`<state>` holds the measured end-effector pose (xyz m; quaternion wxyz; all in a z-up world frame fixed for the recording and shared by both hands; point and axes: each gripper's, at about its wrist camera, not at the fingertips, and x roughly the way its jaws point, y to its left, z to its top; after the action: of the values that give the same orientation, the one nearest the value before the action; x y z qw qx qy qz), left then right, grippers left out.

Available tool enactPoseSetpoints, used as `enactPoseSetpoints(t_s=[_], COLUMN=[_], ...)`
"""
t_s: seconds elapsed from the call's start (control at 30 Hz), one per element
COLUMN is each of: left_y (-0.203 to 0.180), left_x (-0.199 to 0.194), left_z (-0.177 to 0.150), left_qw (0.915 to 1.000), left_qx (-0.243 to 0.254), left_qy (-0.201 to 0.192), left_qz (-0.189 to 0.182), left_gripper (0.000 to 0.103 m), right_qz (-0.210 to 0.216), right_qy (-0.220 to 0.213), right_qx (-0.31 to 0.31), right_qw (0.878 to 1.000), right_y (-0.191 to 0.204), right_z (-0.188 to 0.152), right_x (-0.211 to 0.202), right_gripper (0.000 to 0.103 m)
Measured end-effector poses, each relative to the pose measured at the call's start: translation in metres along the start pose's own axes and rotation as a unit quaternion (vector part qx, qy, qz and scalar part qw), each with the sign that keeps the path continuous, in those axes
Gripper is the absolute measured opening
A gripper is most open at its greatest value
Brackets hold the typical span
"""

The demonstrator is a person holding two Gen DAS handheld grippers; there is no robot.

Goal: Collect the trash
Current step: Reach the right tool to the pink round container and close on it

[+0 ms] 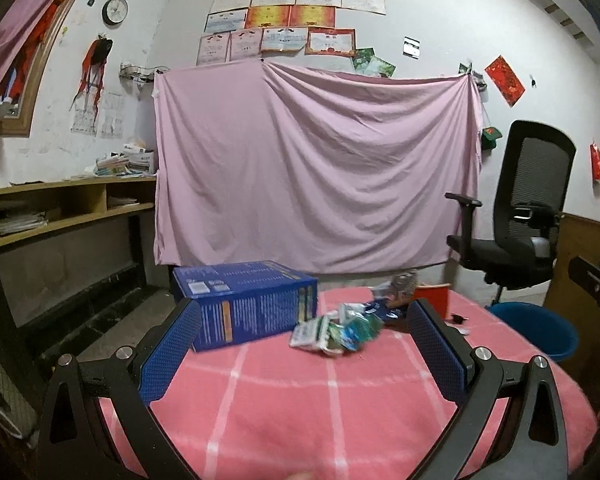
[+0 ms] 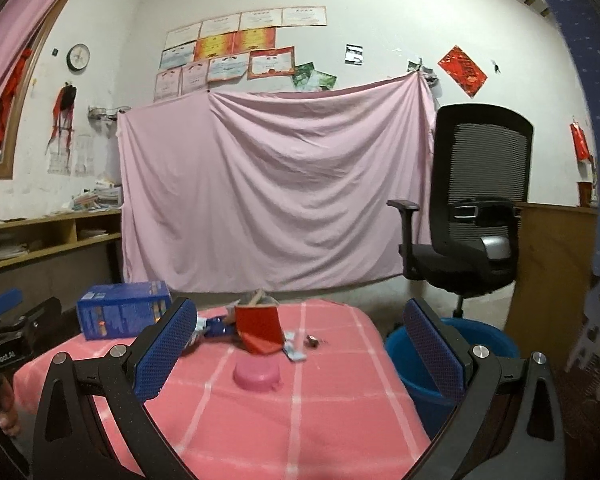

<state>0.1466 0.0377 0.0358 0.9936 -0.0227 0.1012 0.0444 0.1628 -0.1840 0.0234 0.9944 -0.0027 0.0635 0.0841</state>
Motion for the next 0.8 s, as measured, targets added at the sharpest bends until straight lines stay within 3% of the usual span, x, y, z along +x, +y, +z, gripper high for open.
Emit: enactPoseSetpoints(t_s=[0.37, 0.67, 0.8], left_y=[0.011, 0.001, -0.004], left_x=[0.093, 0.157, 0.183], left_z=[0.005, -0.019, -0.033], left_qw=[0.9996, 0.9923, 0.9811], left_qx=[0.026, 0.036, 0.042], left_qy=[0.007, 0.118, 0.188], left_qz=[-0.010, -0.011, -0.015], left_gripper=[0.101, 0.099, 0.082], right_qz=[0.052, 0.073, 0.082], right_qy=[0.075, 0.162, 0.228], right_qx=[0.002, -0.028, -0.027], right_qw=[0.996, 0.984, 0.970], right_y=[0.005, 0.016, 0.017], right_z=[0.000, -0.014, -0.026], right_x=[0.096, 0.139, 0.154], right_gripper=[0.103, 0.103, 0.103])
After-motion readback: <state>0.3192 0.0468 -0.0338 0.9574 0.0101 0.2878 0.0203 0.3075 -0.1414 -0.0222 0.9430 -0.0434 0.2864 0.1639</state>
